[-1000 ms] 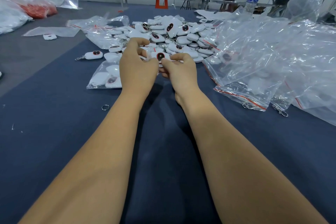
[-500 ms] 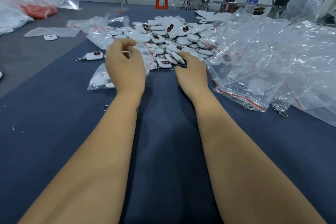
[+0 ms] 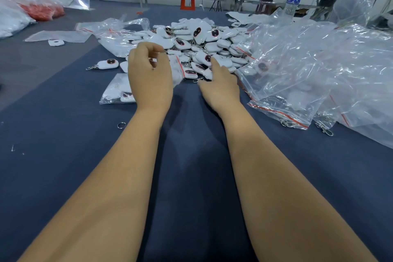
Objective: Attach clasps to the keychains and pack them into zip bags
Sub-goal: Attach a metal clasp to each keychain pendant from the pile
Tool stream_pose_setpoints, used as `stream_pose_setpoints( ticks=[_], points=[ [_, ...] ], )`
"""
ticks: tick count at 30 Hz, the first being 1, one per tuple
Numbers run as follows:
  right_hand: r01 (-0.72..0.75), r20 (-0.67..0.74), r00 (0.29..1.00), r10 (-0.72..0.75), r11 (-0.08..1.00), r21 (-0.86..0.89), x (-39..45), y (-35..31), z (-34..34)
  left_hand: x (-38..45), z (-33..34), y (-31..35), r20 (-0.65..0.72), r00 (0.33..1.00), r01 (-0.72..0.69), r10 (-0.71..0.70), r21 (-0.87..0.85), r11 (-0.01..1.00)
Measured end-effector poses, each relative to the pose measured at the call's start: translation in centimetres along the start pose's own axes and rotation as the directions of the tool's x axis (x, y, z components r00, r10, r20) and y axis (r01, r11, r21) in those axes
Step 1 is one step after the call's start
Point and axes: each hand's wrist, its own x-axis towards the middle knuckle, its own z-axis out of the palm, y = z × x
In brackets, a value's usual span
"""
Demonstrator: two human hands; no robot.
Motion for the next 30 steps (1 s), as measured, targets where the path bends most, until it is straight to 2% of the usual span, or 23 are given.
stream_pose_setpoints(
  ticks=[2,4,7,9,11,13,18,20,22,25,28,30],
  points=[
    [0.017,0.092,0.996,-0.004,0.989,-0.146,0.1,-0.2,0.1,-0.2,0.1,0.1,0.010,1.000,-0.017,0.017,0.020,1.000],
    [0.036,0.106,0.994,-0.013,0.976,-0.215,0.0,-0.3,0.3,-0.6,0.2,0.3,0.054,0.995,-0.088,0.084,0.067,0.994],
    [0.013,-0.027,0.999,-0.018,0.987,-0.160,-0.3,-0.4,0.2,-1.7,1.0,0.8,0.232,0.952,-0.233,0.200,0.124,0.965],
    [-0.031,-0.129,0.991,0.022,0.997,-0.066,-0.6,-0.5,-0.2,-2.6,2.0,1.1,0.376,0.908,-0.250,0.186,0.127,0.960],
    [-0.043,-0.164,0.986,0.040,0.999,-0.016,-0.6,-0.5,-0.6,-3.4,2.8,1.1,0.499,0.863,-0.166,0.076,0.138,0.976],
    [-0.049,-0.175,0.983,0.050,0.999,0.009,-0.7,-0.5,-0.6,-3.5,3.3,0.7,0.562,0.824,-0.043,-0.069,0.183,0.982],
    [-0.243,-0.204,0.958,0.202,0.950,-0.197,-0.7,-0.4,-0.3,-2.3,3.2,-0.2,0.488,0.812,0.268,-0.321,0.178,0.947],
    [-0.223,-0.181,0.966,0.185,0.949,-0.221,-0.7,-0.4,-0.3,-2.0,3.2,-0.3,0.455,0.815,0.320,-0.359,0.163,0.933],
    [-0.140,-0.159,0.980,0.119,0.982,-0.130,-0.9,-0.3,-0.4,-1.7,3.2,-0.6,0.421,0.828,0.336,-0.371,0.158,0.928],
    [-0.013,-0.140,0.989,0.048,0.970,0.242,-1.5,-0.6,-0.5,-1.0,2.8,-0.9,0.361,0.855,0.330,-0.373,0.176,0.927],
    [-0.018,-0.071,0.995,0.066,0.842,0.540,-1.9,-1.4,-0.3,-0.8,2.5,-0.9,0.312,0.875,0.324,-0.371,0.192,0.926],
    [-0.037,0.007,0.999,0.044,0.728,0.684,-2.1,-1.7,-0.2,-1.1,2.4,-0.6,0.318,0.884,0.321,-0.343,0.119,0.939]
  ],
)
